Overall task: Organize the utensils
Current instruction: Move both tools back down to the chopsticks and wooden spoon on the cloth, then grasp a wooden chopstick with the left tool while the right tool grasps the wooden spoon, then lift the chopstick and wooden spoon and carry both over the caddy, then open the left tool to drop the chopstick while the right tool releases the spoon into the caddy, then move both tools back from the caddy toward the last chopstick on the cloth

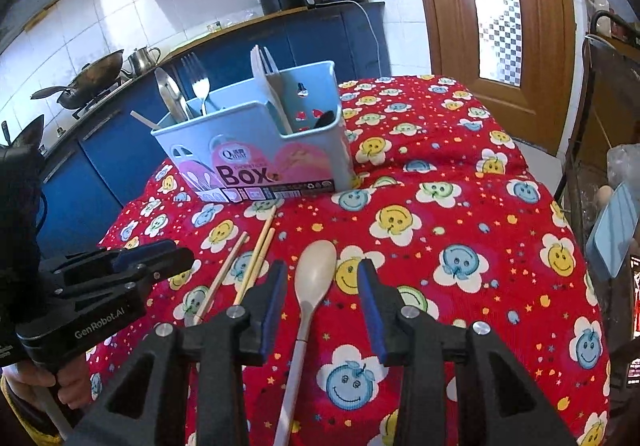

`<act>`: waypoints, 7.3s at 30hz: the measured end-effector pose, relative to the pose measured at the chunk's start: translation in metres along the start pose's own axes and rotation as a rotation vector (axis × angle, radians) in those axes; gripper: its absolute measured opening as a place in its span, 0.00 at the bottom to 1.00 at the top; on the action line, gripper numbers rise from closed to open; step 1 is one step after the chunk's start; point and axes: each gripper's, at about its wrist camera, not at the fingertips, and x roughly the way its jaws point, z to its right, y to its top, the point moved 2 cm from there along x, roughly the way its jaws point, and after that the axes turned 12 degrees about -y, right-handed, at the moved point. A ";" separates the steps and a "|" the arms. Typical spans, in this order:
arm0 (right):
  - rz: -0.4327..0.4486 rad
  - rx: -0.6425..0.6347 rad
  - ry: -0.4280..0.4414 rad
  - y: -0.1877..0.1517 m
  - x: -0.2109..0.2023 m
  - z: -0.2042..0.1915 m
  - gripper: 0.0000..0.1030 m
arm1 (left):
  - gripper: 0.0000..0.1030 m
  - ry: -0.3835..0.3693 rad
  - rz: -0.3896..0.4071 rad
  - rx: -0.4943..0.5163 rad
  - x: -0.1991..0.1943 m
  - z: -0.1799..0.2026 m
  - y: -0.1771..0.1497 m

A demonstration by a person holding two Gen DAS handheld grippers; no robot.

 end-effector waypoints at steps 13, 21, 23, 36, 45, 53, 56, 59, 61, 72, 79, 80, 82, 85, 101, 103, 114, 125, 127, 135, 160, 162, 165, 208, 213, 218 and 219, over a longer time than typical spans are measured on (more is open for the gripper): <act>-0.016 0.011 0.002 -0.004 0.004 0.004 0.39 | 0.22 -0.103 -0.121 -0.032 0.021 0.005 -0.001; -0.022 0.021 0.002 -0.006 0.006 0.009 0.39 | 0.22 -0.083 -0.167 -0.003 0.030 0.009 0.000; -0.022 0.022 0.004 -0.006 0.006 0.010 0.39 | 0.20 -0.078 -0.171 0.001 0.031 0.010 0.001; -0.061 -0.011 0.006 -0.007 0.005 0.003 0.39 | 0.04 -0.142 -0.075 -0.090 0.016 -0.007 -0.002; -0.148 -0.073 0.017 -0.006 0.008 -0.012 0.39 | 0.04 -0.124 0.070 -0.102 -0.022 -0.027 0.007; -0.242 -0.173 0.002 -0.003 0.014 -0.027 0.39 | 0.04 -0.145 0.148 -0.108 -0.043 -0.040 0.010; -0.292 -0.203 -0.006 -0.001 0.019 -0.031 0.39 | 0.04 -0.145 0.165 -0.103 -0.047 -0.041 0.010; -0.344 -0.243 -0.015 0.002 0.025 -0.037 0.39 | 0.04 -0.147 0.173 -0.098 -0.051 -0.043 0.011; -0.382 -0.259 -0.016 0.001 0.030 -0.039 0.39 | 0.04 -0.146 0.179 -0.096 -0.053 -0.044 0.012; -0.433 -0.379 -0.066 0.004 0.038 -0.049 0.24 | 0.04 -0.128 0.227 -0.093 -0.063 -0.048 0.020; -0.377 -0.250 -0.004 0.006 0.036 -0.027 0.08 | 0.04 -0.127 0.251 -0.076 -0.066 -0.044 0.025; -0.369 -0.228 0.009 0.006 0.036 -0.024 0.08 | 0.04 -0.127 0.256 -0.071 -0.067 -0.043 0.025; -0.349 -0.180 0.039 0.006 0.035 -0.019 0.08 | 0.04 -0.125 0.260 -0.062 -0.068 -0.041 0.026; -0.320 -0.116 0.074 0.005 0.030 -0.013 0.08 | 0.04 -0.120 0.262 -0.055 -0.069 -0.039 0.027; -0.012 0.067 0.207 0.019 -0.016 0.000 0.08 | 0.04 -0.093 0.365 -0.022 -0.092 -0.028 0.041; 0.017 0.068 0.214 0.022 -0.021 0.000 0.08 | 0.04 -0.090 0.376 -0.016 -0.095 -0.026 0.044; 0.156 0.055 0.204 0.038 -0.041 -0.001 0.07 | 0.04 -0.064 0.427 -0.002 -0.103 -0.021 0.064; 0.229 0.035 0.194 0.053 -0.051 -0.003 0.07 | 0.04 -0.050 0.515 0.020 -0.118 -0.017 0.094; 0.229 0.036 0.193 0.054 -0.050 -0.003 0.07 | 0.04 -0.046 0.536 0.027 -0.120 -0.016 0.100; 0.228 0.035 0.189 0.059 -0.047 -0.001 0.07 | 0.04 -0.013 0.635 0.043 -0.129 -0.019 0.126; 0.353 0.046 0.146 0.117 -0.046 -0.004 0.07 | 0.04 0.035 0.628 0.007 -0.061 -0.050 0.134; 0.363 0.047 0.132 0.123 -0.043 -0.006 0.07 | 0.04 0.041 0.625 0.027 -0.057 -0.049 0.132; 0.362 0.037 0.099 0.133 -0.030 -0.010 0.07 | 0.04 0.029 0.618 0.030 -0.052 -0.050 0.130; 0.230 0.108 0.105 0.099 -0.031 -0.009 0.27 | 0.27 -0.047 0.454 0.007 -0.079 -0.028 0.086; 0.206 0.122 0.104 0.081 -0.034 -0.007 0.28 | 0.27 -0.028 0.419 -0.012 -0.081 -0.027 0.067; 0.165 0.139 0.101 0.057 -0.034 -0.004 0.28 | 0.27 -0.006 0.377 -0.021 -0.082 -0.024 0.047; 0.158 0.139 0.100 0.052 -0.034 -0.003 0.29 | 0.27 -0.005 0.369 -0.026 -0.081 -0.024 0.041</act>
